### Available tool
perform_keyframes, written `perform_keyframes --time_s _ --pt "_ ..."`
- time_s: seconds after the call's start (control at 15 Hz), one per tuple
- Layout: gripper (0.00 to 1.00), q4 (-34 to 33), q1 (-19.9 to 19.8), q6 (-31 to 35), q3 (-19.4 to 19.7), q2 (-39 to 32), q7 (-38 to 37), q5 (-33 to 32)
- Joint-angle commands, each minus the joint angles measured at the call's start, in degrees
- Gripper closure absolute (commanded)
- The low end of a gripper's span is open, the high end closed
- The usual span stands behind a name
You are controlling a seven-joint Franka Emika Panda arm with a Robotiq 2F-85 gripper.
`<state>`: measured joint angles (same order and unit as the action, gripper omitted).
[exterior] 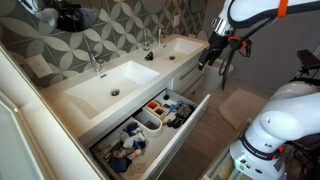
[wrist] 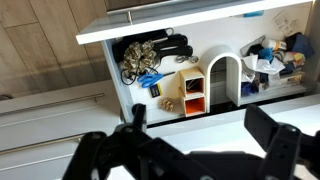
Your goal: Pick up the black object next to the scissors in the drawer and put it on the bathroom counter
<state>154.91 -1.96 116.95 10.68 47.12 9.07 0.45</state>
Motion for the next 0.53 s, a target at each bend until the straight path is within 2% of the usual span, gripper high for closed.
perform_keyframes --time_s 0.0,0.47 --pt "0.0 -0.1 -0.7 -0.2 -0.6 -0.1 0.5 0.5" --pt "0.0 2.9 -0.3 1.6 -1.5 -2.3 0.7 0.0"
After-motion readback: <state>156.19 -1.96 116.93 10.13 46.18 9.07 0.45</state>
